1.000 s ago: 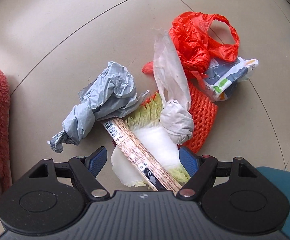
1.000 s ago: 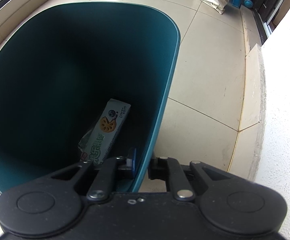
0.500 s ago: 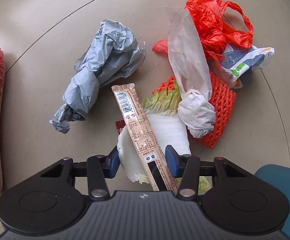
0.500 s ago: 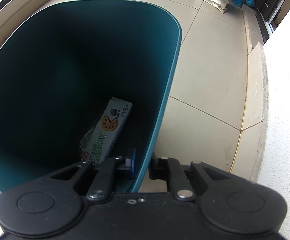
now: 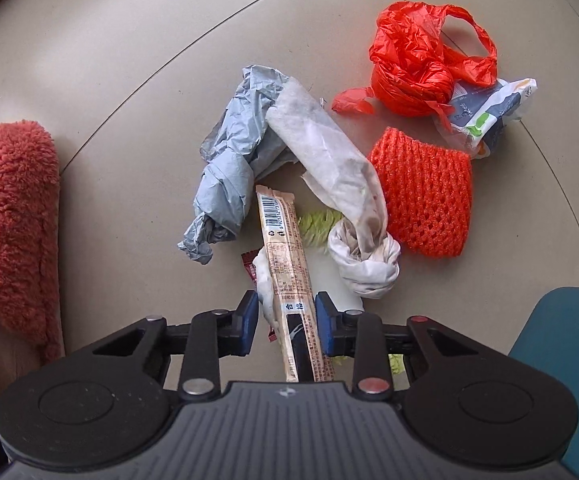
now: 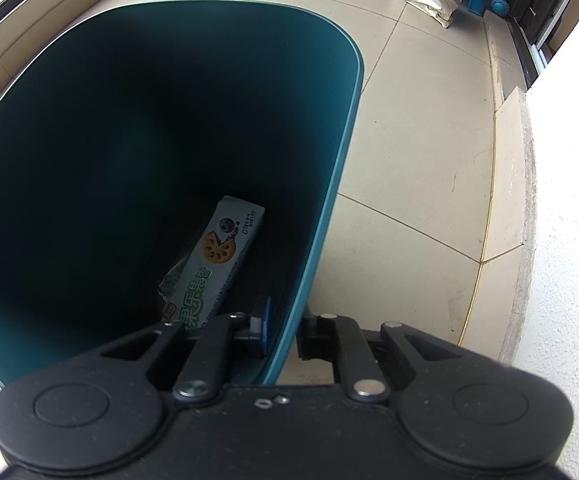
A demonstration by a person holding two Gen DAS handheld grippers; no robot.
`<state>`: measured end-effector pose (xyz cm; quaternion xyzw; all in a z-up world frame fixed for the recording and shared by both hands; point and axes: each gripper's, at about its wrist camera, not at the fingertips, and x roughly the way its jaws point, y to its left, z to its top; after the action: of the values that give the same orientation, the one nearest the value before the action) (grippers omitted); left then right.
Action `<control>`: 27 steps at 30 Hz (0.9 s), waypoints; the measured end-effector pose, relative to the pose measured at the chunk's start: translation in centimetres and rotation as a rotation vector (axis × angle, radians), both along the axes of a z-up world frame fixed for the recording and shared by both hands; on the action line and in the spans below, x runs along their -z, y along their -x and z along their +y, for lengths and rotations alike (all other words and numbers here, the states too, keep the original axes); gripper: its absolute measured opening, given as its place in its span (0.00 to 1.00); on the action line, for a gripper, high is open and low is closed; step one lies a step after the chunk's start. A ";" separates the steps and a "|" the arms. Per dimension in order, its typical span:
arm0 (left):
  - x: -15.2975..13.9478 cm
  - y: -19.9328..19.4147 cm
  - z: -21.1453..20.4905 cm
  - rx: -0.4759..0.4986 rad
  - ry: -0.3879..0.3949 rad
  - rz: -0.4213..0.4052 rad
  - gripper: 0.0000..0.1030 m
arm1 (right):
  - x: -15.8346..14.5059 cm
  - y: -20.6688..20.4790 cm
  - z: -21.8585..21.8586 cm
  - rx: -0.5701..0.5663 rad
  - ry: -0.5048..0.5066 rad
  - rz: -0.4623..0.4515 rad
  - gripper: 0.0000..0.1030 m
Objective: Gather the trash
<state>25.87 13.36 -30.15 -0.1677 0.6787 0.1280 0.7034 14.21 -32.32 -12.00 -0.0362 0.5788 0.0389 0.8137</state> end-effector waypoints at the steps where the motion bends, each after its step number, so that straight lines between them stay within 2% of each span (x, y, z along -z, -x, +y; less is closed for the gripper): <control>1: -0.4 0.2 0.2 0.008 -0.003 0.000 0.28 | 0.0 0.0 0.0 0.000 0.000 0.000 0.12; 4: -0.9 0.6 0.6 0.029 0.037 -0.046 0.28 | -0.1 0.0 0.0 0.001 -0.003 -0.001 0.12; 6: -0.8 1.0 0.2 0.065 0.034 -0.056 0.28 | -0.1 0.1 0.0 0.002 -0.004 -0.001 0.13; 9: 0.5 1.7 -1.1 0.150 -0.011 -0.021 0.28 | -0.1 0.1 0.1 -0.001 -0.001 -0.003 0.13; 13: 1.6 2.2 -0.9 0.174 -0.012 0.045 0.28 | 0.1 0.4 0.4 -0.008 0.005 -0.007 0.14; 15: 1.1 2.2 -0.4 0.164 -0.016 0.050 0.29 | 0.1 0.4 0.5 -0.009 0.003 -0.007 0.14; 18: -0.7 2.1 -0.4 0.185 -0.068 0.021 0.31 | 0.0 0.5 0.4 -0.006 -0.004 -0.007 0.15; 19: -1.1 2.1 -0.5 0.195 -0.083 0.016 0.35 | 0.0 0.5 0.3 -0.006 -0.007 -0.007 0.15; 20: -1.7 2.0 -0.8 0.215 -0.098 0.009 0.49 | 0.0 0.5 0.3 -0.005 -0.008 -0.007 0.15; 22: -2.5 2.0 -1.1 0.250 -0.119 -0.016 0.70 | 0.0 0.5 0.2 -0.005 -0.009 -0.007 0.15; 27: -2.7 2.1 -1.2 0.265 -0.154 -0.024 0.71 | 0.0 0.5 0.2 -0.005 -0.009 -0.007 0.15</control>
<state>23.75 12.19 -27.46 -0.0238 0.6747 0.0835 0.7330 13.72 -32.15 -12.01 -0.0340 0.5757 0.0431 0.8158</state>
